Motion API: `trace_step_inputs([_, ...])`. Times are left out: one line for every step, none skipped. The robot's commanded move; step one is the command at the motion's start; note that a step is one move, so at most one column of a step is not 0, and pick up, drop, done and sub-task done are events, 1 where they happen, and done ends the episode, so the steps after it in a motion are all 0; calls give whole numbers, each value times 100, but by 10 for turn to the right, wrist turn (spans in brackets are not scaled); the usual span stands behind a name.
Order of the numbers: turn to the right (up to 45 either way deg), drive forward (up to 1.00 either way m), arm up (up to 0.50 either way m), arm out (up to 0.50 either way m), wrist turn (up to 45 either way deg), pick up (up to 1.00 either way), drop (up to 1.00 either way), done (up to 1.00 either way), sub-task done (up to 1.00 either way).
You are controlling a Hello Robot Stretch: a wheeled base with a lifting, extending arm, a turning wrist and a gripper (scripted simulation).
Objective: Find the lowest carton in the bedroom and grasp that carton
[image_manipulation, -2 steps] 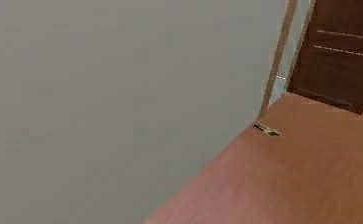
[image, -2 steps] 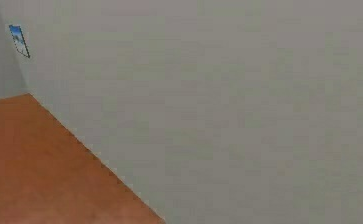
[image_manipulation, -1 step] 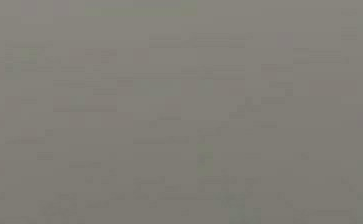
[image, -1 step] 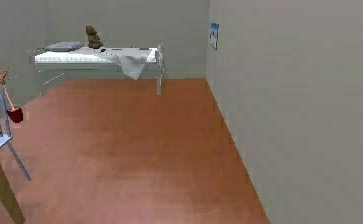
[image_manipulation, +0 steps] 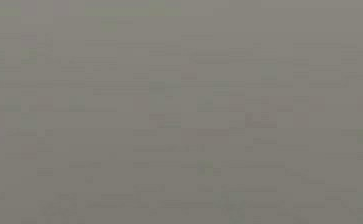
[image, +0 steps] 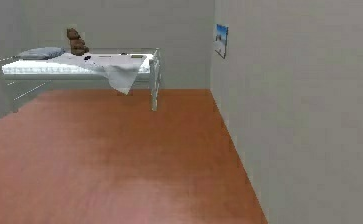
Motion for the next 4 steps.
trace_step_inputs([-450,0,0,0,0,0,0,0,0])
trace_step_inputs([-150,0,0,0,0,0,0,0,0])
trace_step_inputs([0,70,0,0,0,0,0,0,0])
trace_step_inputs([-450,0,0,0,0,0,0,0,0])
